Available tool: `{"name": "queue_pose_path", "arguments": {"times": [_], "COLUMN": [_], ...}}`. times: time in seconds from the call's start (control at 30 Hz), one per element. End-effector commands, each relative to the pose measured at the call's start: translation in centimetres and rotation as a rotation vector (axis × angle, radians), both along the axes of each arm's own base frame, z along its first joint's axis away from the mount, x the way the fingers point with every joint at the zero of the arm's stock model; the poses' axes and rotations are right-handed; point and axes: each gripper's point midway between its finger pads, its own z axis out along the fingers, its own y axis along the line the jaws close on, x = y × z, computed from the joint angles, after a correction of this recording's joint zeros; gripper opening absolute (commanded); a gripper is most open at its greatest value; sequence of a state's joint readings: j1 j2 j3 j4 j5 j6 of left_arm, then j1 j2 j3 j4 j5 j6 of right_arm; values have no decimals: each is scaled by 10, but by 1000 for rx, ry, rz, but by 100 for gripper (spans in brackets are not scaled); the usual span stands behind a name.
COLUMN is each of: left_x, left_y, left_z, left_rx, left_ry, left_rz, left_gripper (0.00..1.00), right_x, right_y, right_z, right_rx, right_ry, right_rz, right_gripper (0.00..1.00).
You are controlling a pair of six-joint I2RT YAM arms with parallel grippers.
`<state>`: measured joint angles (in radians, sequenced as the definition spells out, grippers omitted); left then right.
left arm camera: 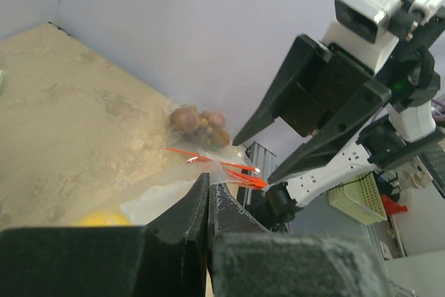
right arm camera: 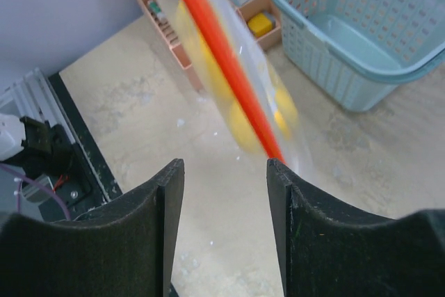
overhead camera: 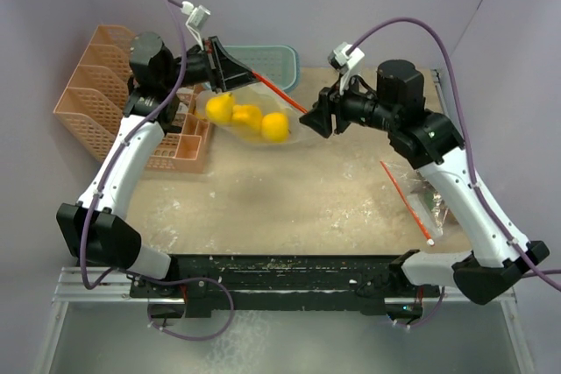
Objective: Open the zip-top bag and remove the fake food
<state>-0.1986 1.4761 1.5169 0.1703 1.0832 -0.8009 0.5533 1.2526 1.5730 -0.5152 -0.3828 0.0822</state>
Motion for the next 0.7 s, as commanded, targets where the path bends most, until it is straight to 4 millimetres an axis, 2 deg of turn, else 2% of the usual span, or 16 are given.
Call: {"name": "queue_pose_path", "arguments": {"times": [0.0,0.23,0.6,0.67], "left_x": [-24,-28,-30,-31], "left_y": [-9,-12,-12,-12], "left_z": [17,20,16,17], "left_rx": [-5,-5,-1,-2], "left_ry": [-110,-115,-107,-110], "left_rz": [-46,-57,-61,-62], "left_gripper": [0,0,0,0], "right_x": [21,36,33,35], "right_y": [5,8,3,2], "right_z": [31,33,49,47], "right_rx": [28,17,43,37], "right_ry": [-87,-105,-137,-134], "right_rz": [-23,-47,-66,-70], "right_gripper": [53,51,49,49]}}
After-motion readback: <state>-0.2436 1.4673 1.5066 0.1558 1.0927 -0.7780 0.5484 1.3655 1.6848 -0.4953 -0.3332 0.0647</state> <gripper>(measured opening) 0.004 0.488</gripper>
